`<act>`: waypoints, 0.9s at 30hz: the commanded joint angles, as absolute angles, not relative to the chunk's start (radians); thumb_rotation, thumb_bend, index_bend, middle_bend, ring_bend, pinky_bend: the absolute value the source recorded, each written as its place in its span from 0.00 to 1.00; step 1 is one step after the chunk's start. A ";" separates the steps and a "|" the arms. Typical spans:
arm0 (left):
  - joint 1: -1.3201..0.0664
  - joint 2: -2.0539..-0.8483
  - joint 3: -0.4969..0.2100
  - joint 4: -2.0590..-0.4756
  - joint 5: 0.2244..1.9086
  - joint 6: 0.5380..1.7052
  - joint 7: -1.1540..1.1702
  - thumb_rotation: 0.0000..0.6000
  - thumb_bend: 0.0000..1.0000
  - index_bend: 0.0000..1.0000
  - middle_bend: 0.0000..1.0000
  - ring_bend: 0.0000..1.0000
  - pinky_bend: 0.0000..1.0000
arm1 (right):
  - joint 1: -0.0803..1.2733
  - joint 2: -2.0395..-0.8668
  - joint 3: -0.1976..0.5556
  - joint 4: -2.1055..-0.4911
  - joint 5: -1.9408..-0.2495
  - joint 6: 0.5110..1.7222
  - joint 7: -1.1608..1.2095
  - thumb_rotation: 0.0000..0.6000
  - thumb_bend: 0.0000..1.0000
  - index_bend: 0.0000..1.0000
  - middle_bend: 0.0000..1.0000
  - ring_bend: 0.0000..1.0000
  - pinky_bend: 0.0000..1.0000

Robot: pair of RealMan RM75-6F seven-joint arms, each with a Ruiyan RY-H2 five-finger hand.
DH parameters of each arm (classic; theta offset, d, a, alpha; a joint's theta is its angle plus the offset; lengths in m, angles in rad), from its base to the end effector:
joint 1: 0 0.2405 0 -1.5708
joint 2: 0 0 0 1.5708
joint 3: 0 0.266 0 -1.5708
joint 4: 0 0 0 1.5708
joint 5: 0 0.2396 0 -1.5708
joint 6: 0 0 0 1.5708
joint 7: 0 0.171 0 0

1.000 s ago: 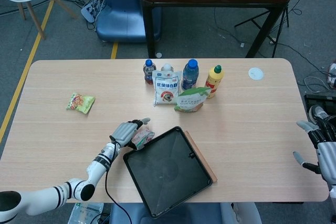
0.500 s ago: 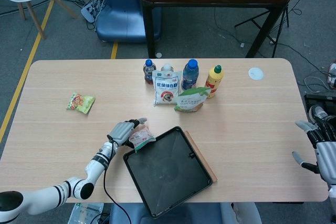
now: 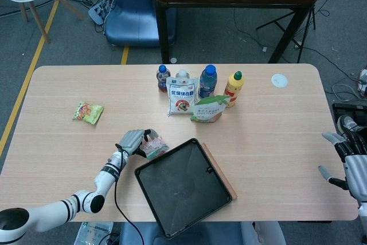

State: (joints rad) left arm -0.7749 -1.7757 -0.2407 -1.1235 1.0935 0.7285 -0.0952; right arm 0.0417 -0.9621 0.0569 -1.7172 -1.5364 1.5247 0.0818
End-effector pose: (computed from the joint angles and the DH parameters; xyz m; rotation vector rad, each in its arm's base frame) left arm -0.1700 0.4068 -0.1252 -1.7264 -1.4641 -0.9873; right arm -0.3201 -0.1979 0.1820 1.3603 -0.9001 0.9506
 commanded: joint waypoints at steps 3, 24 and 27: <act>-0.778 -1.789 -0.255 -1.104 1.082 0.753 -0.084 1.00 0.28 0.43 0.54 0.52 0.58 | 0.041 -0.961 0.057 -1.718 -1.539 1.527 0.083 1.00 0.24 0.18 0.22 0.03 0.06; -0.729 -1.704 -0.141 -1.234 1.424 1.152 0.227 1.00 0.36 0.51 0.63 0.57 0.65 | 0.050 -0.968 0.057 -1.711 -1.562 1.527 0.096 1.00 0.24 0.18 0.22 0.03 0.06; -0.723 -1.712 -0.120 -1.227 1.477 1.204 0.285 1.00 0.36 0.50 0.63 0.57 0.65 | 0.047 -0.967 0.056 -1.711 -1.567 1.533 0.097 1.00 0.24 0.18 0.22 0.03 0.06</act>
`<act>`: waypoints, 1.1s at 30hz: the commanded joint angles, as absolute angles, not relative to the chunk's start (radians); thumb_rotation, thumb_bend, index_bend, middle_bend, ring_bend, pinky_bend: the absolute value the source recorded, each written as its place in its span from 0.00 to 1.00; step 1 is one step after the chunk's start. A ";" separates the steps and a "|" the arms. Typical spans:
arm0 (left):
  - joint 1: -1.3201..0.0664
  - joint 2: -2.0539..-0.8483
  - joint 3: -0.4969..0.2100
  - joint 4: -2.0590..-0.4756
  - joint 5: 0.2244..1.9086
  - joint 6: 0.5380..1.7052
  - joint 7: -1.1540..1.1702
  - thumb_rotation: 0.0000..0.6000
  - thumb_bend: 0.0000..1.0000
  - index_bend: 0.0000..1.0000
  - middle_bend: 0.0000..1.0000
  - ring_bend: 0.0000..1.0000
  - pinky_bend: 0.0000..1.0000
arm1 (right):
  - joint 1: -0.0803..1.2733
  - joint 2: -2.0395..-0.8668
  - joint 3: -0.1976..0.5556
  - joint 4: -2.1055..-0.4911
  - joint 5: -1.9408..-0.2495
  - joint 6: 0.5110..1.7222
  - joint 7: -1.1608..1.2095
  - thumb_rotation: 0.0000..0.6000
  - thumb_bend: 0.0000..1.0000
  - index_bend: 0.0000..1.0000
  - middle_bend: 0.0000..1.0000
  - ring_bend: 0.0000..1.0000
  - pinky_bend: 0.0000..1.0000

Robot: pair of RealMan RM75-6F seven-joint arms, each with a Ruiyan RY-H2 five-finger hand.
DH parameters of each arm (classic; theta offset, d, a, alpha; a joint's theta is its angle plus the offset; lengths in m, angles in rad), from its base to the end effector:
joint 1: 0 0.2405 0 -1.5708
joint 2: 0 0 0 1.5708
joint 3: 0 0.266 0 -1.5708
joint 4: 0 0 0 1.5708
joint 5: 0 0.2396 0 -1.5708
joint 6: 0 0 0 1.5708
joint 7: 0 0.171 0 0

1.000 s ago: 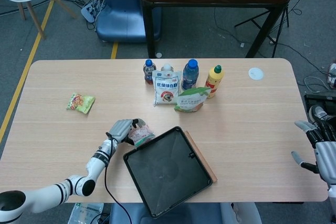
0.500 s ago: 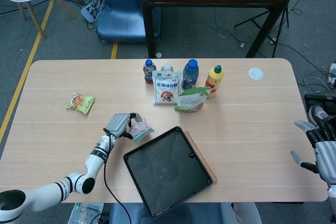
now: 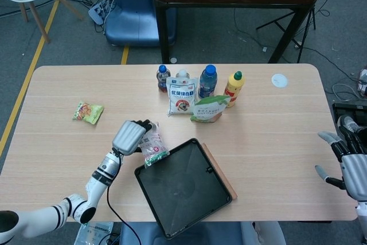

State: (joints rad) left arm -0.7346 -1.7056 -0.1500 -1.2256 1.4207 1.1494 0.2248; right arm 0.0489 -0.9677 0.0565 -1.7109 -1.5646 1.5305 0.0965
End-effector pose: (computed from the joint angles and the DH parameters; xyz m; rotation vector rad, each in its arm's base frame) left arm -0.1325 0.3823 -0.0671 -1.8586 -0.6484 -1.1374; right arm -0.3150 -0.2000 0.1796 1.3822 -0.8928 0.9835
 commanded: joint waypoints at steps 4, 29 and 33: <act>-0.711 -1.733 -0.101 -1.213 1.518 1.249 0.367 1.00 0.36 0.50 0.63 0.56 0.64 | 0.043 -0.968 0.053 -1.710 -1.571 1.541 0.100 1.00 0.24 0.18 0.22 0.03 0.06; -0.649 -1.895 -0.005 -0.998 1.702 1.397 0.706 1.00 0.35 0.49 0.63 0.56 0.64 | 0.029 -0.966 0.047 -1.712 -1.577 1.557 0.102 1.00 0.24 0.18 0.22 0.03 0.06; -0.642 -1.912 -0.003 -0.962 1.714 1.403 0.732 0.99 0.35 0.49 0.63 0.56 0.64 | 0.028 -0.965 0.047 -1.713 -1.576 1.558 0.102 1.00 0.24 0.18 0.22 0.03 0.06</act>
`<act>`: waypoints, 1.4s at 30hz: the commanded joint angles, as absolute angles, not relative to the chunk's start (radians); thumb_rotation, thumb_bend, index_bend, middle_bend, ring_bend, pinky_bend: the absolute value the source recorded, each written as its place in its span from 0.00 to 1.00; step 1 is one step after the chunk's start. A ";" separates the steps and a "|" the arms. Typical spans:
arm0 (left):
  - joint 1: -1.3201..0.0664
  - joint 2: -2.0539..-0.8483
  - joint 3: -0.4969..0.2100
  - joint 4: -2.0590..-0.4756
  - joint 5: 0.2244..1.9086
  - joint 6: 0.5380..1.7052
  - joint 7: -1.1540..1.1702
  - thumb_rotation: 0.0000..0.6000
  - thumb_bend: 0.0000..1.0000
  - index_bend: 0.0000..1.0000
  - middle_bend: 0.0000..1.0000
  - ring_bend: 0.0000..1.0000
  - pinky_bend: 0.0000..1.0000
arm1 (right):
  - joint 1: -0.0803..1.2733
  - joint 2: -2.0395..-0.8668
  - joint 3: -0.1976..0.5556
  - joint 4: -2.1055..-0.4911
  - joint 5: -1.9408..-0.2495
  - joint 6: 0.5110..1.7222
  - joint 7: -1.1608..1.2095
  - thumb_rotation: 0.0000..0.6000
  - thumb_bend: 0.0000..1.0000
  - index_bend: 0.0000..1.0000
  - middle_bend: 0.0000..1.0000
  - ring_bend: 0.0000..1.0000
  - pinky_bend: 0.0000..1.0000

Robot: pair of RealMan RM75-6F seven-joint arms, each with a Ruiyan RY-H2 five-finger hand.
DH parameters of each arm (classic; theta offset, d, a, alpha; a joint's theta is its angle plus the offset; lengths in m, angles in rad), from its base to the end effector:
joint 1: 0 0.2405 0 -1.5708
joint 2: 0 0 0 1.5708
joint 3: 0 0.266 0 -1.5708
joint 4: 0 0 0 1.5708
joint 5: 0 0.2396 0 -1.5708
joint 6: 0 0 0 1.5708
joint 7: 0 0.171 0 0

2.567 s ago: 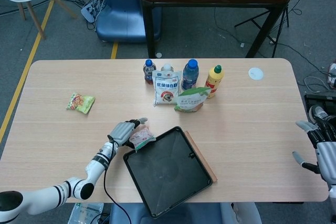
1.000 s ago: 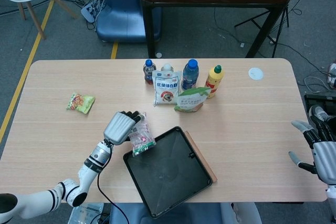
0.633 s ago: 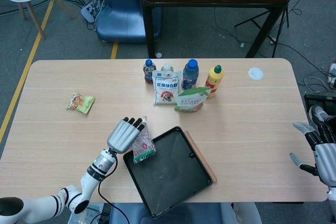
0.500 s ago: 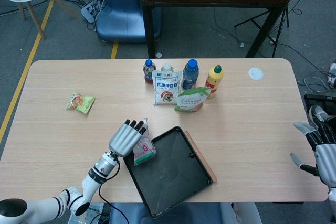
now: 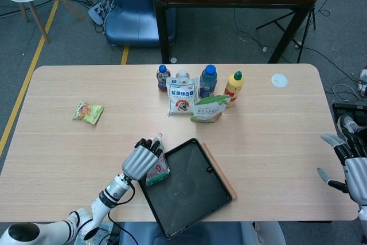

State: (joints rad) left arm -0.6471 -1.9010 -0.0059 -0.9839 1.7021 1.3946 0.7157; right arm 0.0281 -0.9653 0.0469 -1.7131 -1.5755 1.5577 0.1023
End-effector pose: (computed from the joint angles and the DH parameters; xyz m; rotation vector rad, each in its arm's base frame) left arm -0.1371 0.3146 -0.1111 -1.8665 0.1237 -0.9406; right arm -0.3161 -0.1910 0.1820 1.3682 -0.8928 0.9884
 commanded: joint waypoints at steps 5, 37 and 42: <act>-0.633 -1.932 0.000 -0.917 1.728 1.416 0.757 0.99 0.35 0.48 0.63 0.56 0.64 | 0.028 -0.965 0.047 -1.713 -1.574 1.556 0.103 1.00 0.24 0.18 0.22 0.03 0.06; -0.619 -1.945 -0.008 -0.869 1.747 1.401 0.857 1.00 0.35 0.47 0.63 0.56 0.64 | 0.026 -0.958 0.050 -1.719 -1.577 1.561 0.104 1.00 0.24 0.18 0.22 0.03 0.06; -0.623 -1.938 -0.020 -0.893 1.754 1.418 0.864 1.00 0.35 0.47 0.63 0.56 0.64 | 0.025 -0.956 0.049 -1.721 -1.576 1.561 0.101 1.00 0.24 0.18 0.22 0.03 0.06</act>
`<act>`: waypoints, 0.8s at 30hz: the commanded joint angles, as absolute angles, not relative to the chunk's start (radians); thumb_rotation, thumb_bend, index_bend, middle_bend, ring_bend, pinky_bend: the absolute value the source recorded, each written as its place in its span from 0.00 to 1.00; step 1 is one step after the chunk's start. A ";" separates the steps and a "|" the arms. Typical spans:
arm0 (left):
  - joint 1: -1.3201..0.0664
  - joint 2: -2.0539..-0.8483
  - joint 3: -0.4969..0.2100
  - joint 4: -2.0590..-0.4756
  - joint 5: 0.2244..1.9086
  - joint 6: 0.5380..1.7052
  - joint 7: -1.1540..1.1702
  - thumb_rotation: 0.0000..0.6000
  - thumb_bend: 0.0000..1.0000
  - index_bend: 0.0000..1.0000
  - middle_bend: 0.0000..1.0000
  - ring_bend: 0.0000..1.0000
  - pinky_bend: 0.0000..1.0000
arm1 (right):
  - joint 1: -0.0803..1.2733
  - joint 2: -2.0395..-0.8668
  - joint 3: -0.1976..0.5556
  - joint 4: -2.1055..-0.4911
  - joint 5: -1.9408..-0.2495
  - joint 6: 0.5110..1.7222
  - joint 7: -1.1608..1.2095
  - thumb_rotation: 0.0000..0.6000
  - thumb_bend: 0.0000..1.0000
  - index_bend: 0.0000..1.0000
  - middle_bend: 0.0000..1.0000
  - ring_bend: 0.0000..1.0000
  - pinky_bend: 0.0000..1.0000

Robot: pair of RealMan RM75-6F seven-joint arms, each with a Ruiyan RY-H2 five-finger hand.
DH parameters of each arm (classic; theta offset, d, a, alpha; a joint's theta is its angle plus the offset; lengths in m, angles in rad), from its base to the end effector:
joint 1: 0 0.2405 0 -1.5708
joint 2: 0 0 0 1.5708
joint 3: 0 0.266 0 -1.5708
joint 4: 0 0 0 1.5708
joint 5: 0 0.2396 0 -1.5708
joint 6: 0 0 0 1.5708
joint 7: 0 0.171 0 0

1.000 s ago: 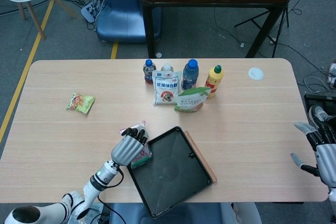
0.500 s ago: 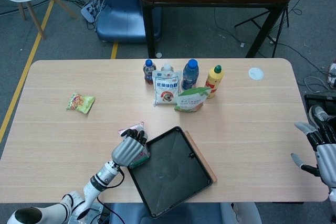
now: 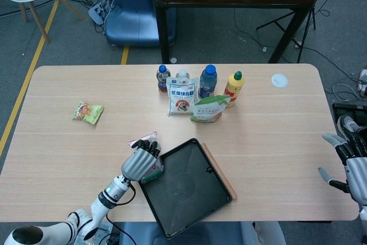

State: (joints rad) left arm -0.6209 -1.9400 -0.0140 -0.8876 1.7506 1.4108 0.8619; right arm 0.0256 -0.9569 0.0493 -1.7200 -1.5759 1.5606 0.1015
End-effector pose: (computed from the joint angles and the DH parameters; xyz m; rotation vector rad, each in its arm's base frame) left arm -0.1477 0.3137 -0.1164 -1.8115 0.3162 -0.8086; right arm -0.3150 -0.1907 0.1847 1.3659 -0.8881 0.9887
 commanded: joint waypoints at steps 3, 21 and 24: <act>-0.623 -1.941 -0.035 -0.906 1.752 1.440 0.849 1.00 0.35 0.47 0.63 0.56 0.64 | 0.023 -0.955 0.049 -1.722 -1.574 1.564 0.101 1.00 0.24 0.18 0.22 0.03 0.06; -0.608 -1.987 -0.026 -0.813 1.779 1.498 0.773 1.00 0.35 0.42 0.63 0.54 0.61 | 0.024 -0.958 0.053 -1.715 -1.564 1.558 0.109 1.00 0.24 0.18 0.22 0.03 0.06; -0.605 -2.009 -0.028 -0.770 1.771 1.498 0.743 1.00 0.35 0.42 0.62 0.54 0.61 | 0.026 -0.958 0.053 -1.715 -1.562 1.554 0.109 1.00 0.24 0.18 0.22 0.03 0.06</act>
State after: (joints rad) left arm -0.6091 -1.9944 -0.0319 -0.7902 1.7744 1.5016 0.7594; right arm 0.0254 -0.9577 0.0531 -1.7146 -1.5616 1.5537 0.1086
